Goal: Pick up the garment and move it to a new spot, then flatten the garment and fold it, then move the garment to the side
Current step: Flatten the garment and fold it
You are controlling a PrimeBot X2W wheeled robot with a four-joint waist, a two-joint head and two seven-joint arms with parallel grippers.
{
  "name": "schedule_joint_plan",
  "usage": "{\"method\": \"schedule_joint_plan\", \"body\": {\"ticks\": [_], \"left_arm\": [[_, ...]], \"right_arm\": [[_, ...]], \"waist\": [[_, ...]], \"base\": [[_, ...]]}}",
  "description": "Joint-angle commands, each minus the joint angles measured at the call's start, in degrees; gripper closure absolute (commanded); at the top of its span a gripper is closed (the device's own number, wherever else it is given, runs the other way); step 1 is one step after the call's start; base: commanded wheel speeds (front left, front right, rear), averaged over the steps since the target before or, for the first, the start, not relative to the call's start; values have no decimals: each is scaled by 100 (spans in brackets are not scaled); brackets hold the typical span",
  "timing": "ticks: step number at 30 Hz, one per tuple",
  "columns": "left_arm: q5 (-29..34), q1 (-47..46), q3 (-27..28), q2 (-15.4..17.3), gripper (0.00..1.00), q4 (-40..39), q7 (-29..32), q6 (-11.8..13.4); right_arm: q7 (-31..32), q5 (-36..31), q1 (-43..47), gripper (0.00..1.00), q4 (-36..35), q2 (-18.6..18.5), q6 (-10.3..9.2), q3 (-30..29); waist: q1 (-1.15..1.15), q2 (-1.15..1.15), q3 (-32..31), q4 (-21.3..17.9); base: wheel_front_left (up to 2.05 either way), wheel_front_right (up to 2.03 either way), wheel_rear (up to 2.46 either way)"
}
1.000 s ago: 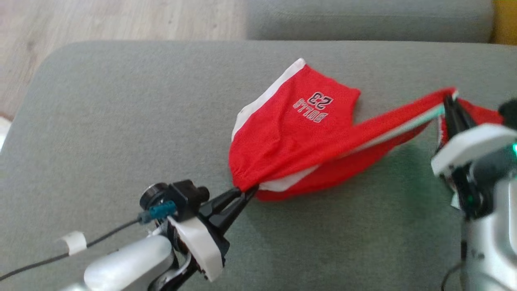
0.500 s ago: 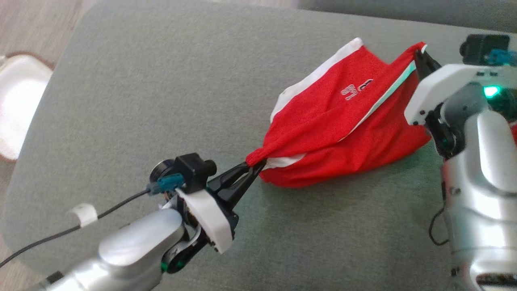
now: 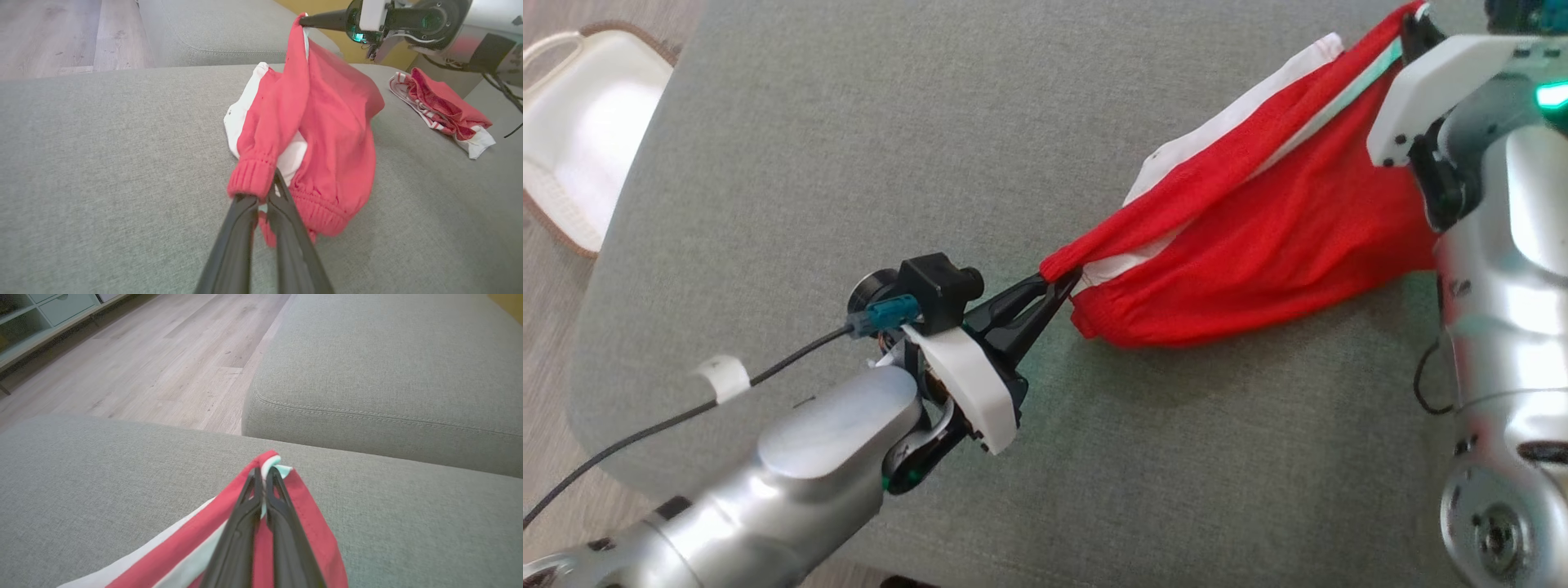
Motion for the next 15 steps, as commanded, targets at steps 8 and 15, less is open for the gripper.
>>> {"method": "schedule_joint_plan", "body": {"ticks": [8, 15], "left_arm": [[-16, -362, 134, -124, 100, 250, -152, -111], [-12, -449, 90, -256, 100, 466, -223, -142]], "right_arm": [[-386, -541, -748, 100, 681, 21, -4, -76], [-581, -793, -906, 100, 1073, -50, -4, -271]], "waist": [[-1, 0, 161, 201], [-1, 0, 227, 291]], "base": [[0, 0, 0], [0, 0, 0]]}}
